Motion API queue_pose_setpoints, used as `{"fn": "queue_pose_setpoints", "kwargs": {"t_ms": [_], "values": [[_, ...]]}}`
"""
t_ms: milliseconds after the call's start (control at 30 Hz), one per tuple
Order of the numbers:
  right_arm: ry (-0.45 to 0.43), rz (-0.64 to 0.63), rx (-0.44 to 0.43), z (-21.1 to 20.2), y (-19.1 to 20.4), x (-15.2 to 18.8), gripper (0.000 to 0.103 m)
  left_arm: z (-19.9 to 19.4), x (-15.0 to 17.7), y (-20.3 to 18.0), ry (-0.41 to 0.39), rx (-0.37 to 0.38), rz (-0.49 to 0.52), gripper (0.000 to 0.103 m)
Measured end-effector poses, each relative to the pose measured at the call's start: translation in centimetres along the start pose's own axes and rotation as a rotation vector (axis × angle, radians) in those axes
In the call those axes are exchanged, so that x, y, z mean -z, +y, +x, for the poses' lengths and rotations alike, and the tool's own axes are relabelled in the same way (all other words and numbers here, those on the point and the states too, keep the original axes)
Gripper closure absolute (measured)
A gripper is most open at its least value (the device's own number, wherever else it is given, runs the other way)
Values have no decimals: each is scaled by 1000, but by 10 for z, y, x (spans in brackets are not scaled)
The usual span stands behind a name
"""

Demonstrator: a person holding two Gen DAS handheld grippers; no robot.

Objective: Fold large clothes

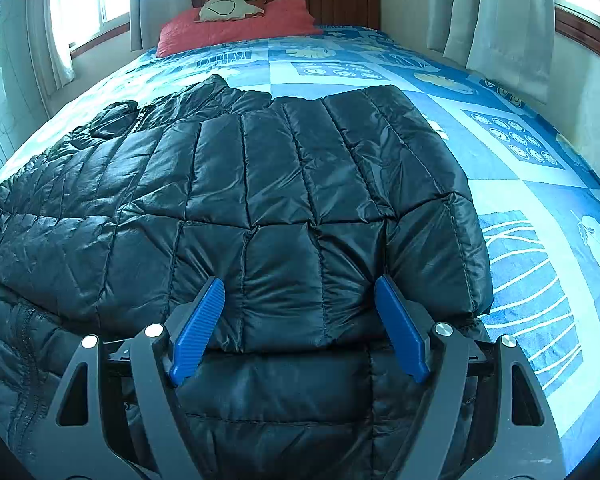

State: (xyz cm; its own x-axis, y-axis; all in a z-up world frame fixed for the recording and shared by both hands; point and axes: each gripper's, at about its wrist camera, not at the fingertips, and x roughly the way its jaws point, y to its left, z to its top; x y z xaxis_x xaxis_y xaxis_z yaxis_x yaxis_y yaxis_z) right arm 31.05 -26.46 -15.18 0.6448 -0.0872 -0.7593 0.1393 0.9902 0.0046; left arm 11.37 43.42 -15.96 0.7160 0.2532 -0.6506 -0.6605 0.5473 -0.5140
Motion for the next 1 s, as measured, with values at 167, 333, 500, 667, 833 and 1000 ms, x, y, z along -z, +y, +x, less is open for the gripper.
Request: {"fn": "queue_pose_setpoints", "kwargs": {"t_ms": [167, 333, 500, 667, 833, 1000], "values": [[-1, -1, 1, 0, 0, 0, 26, 2, -18, 22, -34, 127, -101, 5], [-1, -1, 1, 0, 0, 0, 26, -6, -22, 24, -31, 138, -103, 5], [-2, -2, 3, 0, 0, 0, 26, -18, -22, 45, -110, 77, -163, 5], [-2, -3, 4, -1, 1, 0, 26, -3, -28, 30, -115, 77, -100, 8], [-3, -7, 12, 0, 0, -1, 26, 7, -35, 33, -123, 82, -155, 37], [-4, -8, 12, 0, 2, 0, 26, 11, -35, 39, -123, 25, -194, 66]]}}
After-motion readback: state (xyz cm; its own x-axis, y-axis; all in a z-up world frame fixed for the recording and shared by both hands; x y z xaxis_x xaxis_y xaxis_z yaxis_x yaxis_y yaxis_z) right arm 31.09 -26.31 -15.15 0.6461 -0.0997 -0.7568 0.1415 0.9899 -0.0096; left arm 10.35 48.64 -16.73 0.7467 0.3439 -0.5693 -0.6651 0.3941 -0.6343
